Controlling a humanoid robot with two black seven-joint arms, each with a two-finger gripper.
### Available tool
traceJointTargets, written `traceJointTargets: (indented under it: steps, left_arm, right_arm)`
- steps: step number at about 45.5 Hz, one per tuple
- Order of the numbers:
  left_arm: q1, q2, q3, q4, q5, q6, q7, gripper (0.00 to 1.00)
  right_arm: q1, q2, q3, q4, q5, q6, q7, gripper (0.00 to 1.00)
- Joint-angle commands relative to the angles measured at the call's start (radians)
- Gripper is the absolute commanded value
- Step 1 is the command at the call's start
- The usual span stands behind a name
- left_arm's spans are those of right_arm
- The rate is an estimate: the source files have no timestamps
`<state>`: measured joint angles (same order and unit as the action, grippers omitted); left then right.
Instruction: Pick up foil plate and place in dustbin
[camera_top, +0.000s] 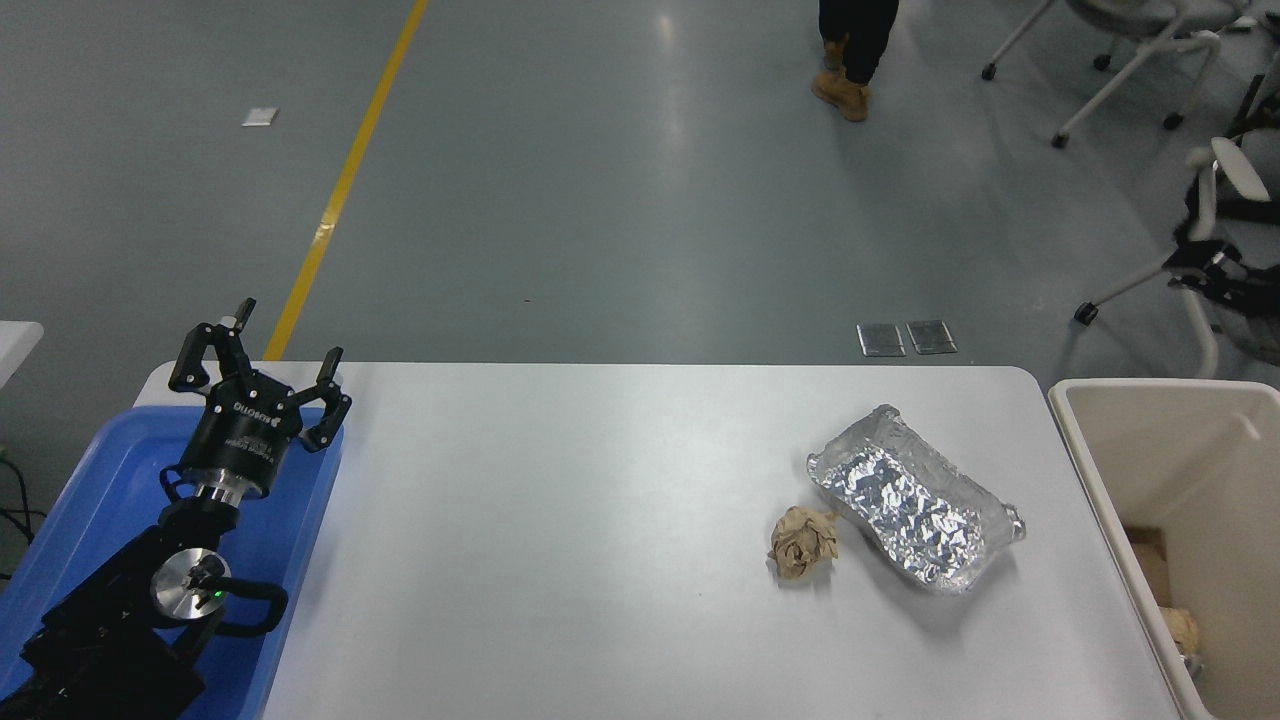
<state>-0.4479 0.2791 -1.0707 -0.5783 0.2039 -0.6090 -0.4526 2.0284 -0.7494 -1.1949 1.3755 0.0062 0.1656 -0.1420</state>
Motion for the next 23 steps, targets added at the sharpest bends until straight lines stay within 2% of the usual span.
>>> traceJointTargets:
  steps: [1, 7, 15, 23]
  left_arm:
    - [0.000, 0.000, 0.000, 0.000, 0.000, 0.000, 0.000, 0.98]
    - [0.000, 0.000, 0.000, 0.000, 0.000, 0.000, 0.000, 0.98]
    - [0.000, 0.000, 0.000, 0.000, 0.000, 0.000, 0.000, 0.98]
    - [0.000, 0.000, 0.000, 0.000, 0.000, 0.000, 0.000, 0.98]
  right_arm:
    - [0.237, -0.004, -0.046, 0.189, 0.003, 0.238, -0.001, 1.00]
    - [0.311, 0.002, -0.045, 0.241, 0.014, 0.317, -0.001, 1.00]
    - [0.407, 0.004, -0.045, 0.251, 0.061, 0.506, -0.001, 1.00]
    - [0.431, 0.018, -0.045, 0.249, 0.061, 0.526, -0.001, 1.00]
